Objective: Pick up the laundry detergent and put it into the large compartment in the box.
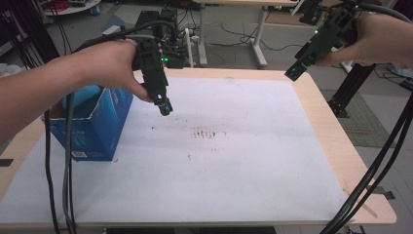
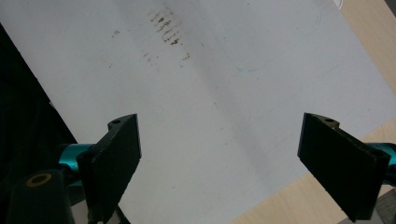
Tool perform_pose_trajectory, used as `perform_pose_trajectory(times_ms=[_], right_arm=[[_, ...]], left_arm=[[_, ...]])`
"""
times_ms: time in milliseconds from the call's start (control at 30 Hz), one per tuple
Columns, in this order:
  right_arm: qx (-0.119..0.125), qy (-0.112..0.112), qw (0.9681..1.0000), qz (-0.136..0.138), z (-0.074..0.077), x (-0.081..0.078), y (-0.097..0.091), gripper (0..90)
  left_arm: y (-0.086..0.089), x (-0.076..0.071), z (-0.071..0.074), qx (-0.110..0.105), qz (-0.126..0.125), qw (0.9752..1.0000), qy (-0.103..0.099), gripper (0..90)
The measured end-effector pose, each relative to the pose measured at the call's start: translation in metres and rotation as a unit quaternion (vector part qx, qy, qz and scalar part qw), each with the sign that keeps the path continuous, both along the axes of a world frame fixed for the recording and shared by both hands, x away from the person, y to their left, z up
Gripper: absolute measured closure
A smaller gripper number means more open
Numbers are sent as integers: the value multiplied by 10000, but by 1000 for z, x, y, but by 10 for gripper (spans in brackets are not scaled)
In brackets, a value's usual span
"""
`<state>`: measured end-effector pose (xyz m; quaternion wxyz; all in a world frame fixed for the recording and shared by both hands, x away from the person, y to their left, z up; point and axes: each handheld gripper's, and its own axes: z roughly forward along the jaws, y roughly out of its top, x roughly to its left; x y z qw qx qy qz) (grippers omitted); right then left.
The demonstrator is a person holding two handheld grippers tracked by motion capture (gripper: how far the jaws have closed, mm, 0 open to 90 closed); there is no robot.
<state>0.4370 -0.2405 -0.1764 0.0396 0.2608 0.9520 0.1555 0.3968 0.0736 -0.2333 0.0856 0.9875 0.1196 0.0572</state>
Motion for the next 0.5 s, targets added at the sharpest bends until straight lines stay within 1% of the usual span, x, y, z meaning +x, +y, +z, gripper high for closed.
perform_pose_trajectory(times_ms=[267,500], right_arm=[[11,6,10000,4,0,0,0,126],[14,4,10000,10,0,-1,1,126]], left_arm=[[1,0,0,33,26,10000,21,211],[2,0,0,16,37,10000,8,211]])
